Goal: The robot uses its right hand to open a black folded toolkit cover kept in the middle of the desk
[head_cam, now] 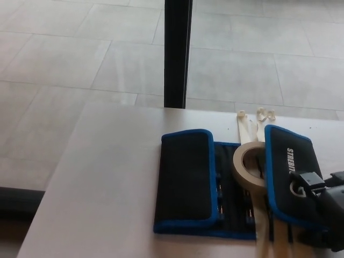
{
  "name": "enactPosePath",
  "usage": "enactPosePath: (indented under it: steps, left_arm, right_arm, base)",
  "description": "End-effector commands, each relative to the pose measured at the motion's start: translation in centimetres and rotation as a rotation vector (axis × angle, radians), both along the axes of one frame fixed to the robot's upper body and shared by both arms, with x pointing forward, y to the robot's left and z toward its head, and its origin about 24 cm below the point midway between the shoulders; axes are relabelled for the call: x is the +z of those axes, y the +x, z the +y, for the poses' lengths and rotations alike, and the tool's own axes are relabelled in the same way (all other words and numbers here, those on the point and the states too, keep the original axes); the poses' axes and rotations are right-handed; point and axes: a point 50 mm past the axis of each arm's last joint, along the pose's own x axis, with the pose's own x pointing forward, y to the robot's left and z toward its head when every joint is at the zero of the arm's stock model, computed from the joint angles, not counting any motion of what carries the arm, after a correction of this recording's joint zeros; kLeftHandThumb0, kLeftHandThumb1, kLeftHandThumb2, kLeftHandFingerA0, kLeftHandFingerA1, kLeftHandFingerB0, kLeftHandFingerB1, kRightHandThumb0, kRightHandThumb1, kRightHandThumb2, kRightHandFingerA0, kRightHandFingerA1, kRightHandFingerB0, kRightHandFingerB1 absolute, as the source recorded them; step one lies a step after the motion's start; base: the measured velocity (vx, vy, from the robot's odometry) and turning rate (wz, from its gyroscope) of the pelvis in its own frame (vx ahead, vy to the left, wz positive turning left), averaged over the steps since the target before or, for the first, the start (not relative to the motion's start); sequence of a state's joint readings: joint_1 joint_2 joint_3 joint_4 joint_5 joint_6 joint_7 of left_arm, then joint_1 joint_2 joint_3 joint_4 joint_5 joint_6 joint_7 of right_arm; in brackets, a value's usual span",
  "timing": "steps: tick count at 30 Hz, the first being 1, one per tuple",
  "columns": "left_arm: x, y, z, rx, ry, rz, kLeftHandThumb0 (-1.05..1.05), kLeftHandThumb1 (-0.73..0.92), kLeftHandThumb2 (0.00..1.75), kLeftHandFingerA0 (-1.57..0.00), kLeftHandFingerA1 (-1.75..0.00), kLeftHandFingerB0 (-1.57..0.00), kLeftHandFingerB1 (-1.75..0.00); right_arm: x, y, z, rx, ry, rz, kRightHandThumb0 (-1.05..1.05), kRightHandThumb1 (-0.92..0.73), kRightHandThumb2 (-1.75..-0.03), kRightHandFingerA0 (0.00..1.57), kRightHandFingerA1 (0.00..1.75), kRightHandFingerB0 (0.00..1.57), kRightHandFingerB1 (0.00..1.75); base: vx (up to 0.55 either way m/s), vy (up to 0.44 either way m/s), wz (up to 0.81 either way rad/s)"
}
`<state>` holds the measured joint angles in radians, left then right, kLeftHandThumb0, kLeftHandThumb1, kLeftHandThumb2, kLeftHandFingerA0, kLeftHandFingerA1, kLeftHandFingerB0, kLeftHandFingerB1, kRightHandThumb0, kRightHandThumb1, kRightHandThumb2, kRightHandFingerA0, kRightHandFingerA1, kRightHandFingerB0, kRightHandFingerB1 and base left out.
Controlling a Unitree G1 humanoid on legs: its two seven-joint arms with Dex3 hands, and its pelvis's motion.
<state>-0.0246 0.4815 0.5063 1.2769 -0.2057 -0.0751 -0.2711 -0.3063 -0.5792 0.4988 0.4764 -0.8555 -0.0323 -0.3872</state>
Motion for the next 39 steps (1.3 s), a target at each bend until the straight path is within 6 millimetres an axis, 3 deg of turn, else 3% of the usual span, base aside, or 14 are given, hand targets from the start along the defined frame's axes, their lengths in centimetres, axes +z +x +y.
enactPosePath:
  steps: [1,2,3,4,7,9,10,11,12,16,17,22,27,39]
  left_arm:
    - [0.8,-0.2,0.9,0.007,0.049,-0.011,-0.9,0.85,0.66,-0.26,-0.55,-0.28,-0.4]
    - [0.8,-0.2,0.9,0.008,0.051,-0.011,-0.9,0.85,0.66,-0.26,-0.55,-0.28,-0.4]
    - [0.8,-0.1,1.0,-0.01,0.071,0.01,-0.9,0.87,0.66,-0.27,-0.54,-0.29,-0.39]
    - [0.9,-0.1,1.0,-0.024,0.069,0.012,-0.9,0.87,0.66,-0.24,-0.55,-0.26,-0.38]
    - [0.9,-0.2,1.0,-0.018,0.06,0.0,-0.9,0.85,0.66,-0.25,-0.55,-0.26,-0.39]
    - [0.8,-0.2,1.0,0.001,0.047,-0.003,-0.91,0.84,0.66,-0.25,-0.54,-0.26,-0.39]
    - [0.8,-0.2,0.9,-0.008,0.051,0.0,-0.9,0.85,0.66,-0.25,-0.53,-0.26,-0.39]
    - [0.8,-0.2,0.9,-0.017,0.066,0.015,-0.91,0.86,0.66,-0.25,-0.53,-0.28,-0.38]
    - [0.8,-0.2,0.9,-0.007,0.06,0.01,-0.86,0.66,1.09,-0.24,-0.59,-0.2,-0.49]
    - [0.9,-0.1,1.0,-0.012,0.064,0.0,-0.87,0.66,1.09,-0.2,-0.58,-0.19,-0.49]
    - [0.9,-0.1,1.0,-0.019,0.077,0.008,-0.92,0.88,0.67,-0.24,-0.53,-0.27,-0.39]
    - [0.9,0.1,0.9,0.009,0.059,-0.012,-0.91,0.88,0.67,-0.3,-0.55,-0.26,-0.39]
    - [0.8,-0.3,0.9,0.011,0.045,-0.016,-0.97,0.77,0.78,-0.3,-0.56,-0.25,-0.42]
    - [0.6,-0.4,0.8,0.034,0.036,-0.021,-0.98,0.78,0.78,-0.33,-0.55,-0.27,-0.42]
  right_arm:
    - [1.0,0.4,-1.9,-0.039,-0.107,-0.176,-0.51,-0.5,-0.89,0.81,0.86,0.26,0.48]
    - [0.9,0.4,-2.0,-0.04,-0.105,-0.178,-0.51,-0.5,-0.89,0.81,0.86,0.26,0.48]
    - [0.9,0.4,-2.1,-0.047,-0.097,-0.179,-0.44,-0.73,-0.61,0.83,0.87,0.37,0.32]
    - [1.1,0.4,-2.2,-0.055,-0.054,-0.188,-0.34,-0.76,-0.65,0.86,1.48,0.4,0.34]
    - [1.2,0.4,-2.1,-0.035,-0.006,-0.22,-0.23,-0.72,-0.73,0.92,1.66,0.51,0.4]
    - [1.2,0.3,-2.0,-0.015,0.018,-0.219,-0.22,-0.71,-0.75,0.89,1.6,0.56,0.42]
    - [1.3,0.2,-1.9,0.009,0.009,-0.255,-0.25,-0.67,-0.71,0.91,1.26,0.67,0.47]
    - [1.3,0.2,-1.7,0.024,0.04,-0.268,-0.32,-0.7,-0.65,0.95,1.19,0.85,0.5]
    - [1.3,0.2,-1.4,0.042,0.077,-0.288,-0.33,-0.69,-0.69,0.83,1.56,0.9,0.55]
    - [1.6,0.2,-0.8,0.034,0.159,-0.289,-0.28,-0.69,-0.74,0.87,1.69,0.85,0.56]
    - [1.7,0.1,-0.7,0.009,0.198,-0.302,-0.29,-0.73,-0.72,0.94,1.67,0.81,0.56]
    - [2.9,-0.3,-1.6,-0.236,0.568,-0.387,-0.27,-0.64,-0.75,0.99,1.65,0.88,0.66]
    - [3.1,-1.0,-3.7,-0.372,0.684,-0.431,-0.3,-0.7,-0.76,0.92,1.6,0.9,0.78]
    - [2.9,-2.6,-10.6,-0.819,0.965,-0.59,-0.33,-0.66,-0.83,0.95,1.65,0.93,0.65]
  base:
    - [0.0,0.0,0.0]
    - [0.0,0.0,0.0]
    - [0.0,0.0,0.0]
    - [0.0,0.0,0.0]
    - [0.0,0.0,0.0]
    - [0.0,0.0,0.0]
    - [0.0,0.0,0.0]
    - [0.0,0.0,0.0]
    - [0.0,0.0,0.0]
    - [0.0,0.0,0.0]
    - [0.0,0.0,0.0]
    - [0.0,0.0,0.0]
    - [0.0,0.0,0.0]
    - [0.0,0.0,0.0]
